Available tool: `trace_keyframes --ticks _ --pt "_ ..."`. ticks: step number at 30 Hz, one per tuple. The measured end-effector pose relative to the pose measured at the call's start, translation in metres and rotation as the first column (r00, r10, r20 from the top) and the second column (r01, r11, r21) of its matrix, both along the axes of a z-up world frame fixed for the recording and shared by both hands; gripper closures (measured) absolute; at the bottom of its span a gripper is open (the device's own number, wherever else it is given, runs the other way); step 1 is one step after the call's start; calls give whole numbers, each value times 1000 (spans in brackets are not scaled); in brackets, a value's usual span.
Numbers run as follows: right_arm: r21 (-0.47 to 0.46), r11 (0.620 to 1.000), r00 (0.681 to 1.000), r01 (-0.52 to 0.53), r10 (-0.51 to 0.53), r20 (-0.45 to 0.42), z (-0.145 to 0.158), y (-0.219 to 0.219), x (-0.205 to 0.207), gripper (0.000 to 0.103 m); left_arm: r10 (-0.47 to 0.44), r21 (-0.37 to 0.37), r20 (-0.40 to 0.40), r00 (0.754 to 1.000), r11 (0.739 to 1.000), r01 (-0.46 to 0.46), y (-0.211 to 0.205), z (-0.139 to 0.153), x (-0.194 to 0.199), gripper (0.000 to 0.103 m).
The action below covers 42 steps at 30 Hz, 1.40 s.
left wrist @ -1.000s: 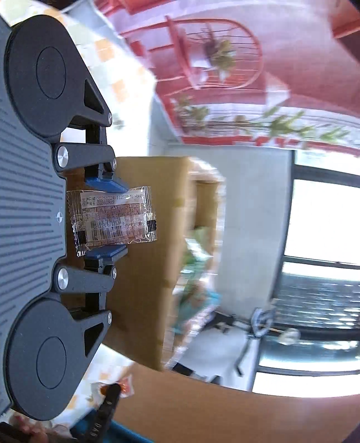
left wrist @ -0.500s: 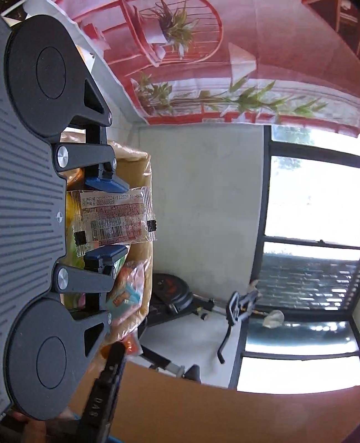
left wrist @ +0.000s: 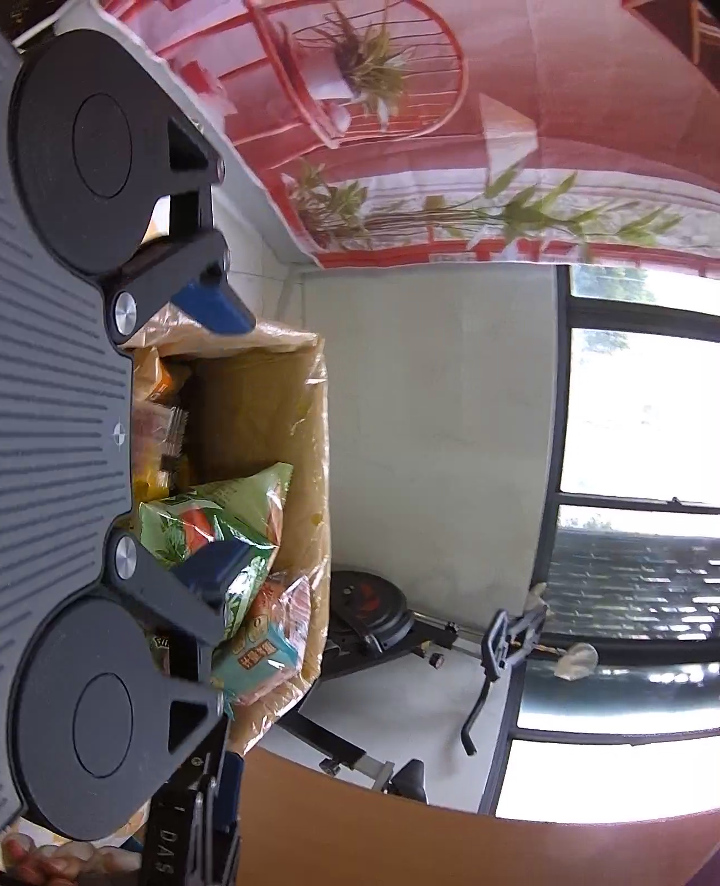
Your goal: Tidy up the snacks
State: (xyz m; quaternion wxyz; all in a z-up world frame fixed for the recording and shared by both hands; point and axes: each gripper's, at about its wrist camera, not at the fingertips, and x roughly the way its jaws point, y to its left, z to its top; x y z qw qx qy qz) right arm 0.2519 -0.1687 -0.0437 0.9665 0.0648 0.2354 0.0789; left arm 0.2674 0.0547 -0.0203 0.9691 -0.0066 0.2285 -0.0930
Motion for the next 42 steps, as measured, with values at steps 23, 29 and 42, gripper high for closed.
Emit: trace_keyframes --ticks 23,29,42 --pt "4 1000 995 29 -30 100 56 37 -104 0 101 15 85 991 995 -103 18 48 -128 6" --pt "-4 1000 992 26 -26 121 68 49 -137 0 131 30 96 987 990 -135 20 63 -162 6" --pt "-11 999 987 33 -31 158 100 57 -211 0 139 43 136 981 988 -146 13 100 -226 6"
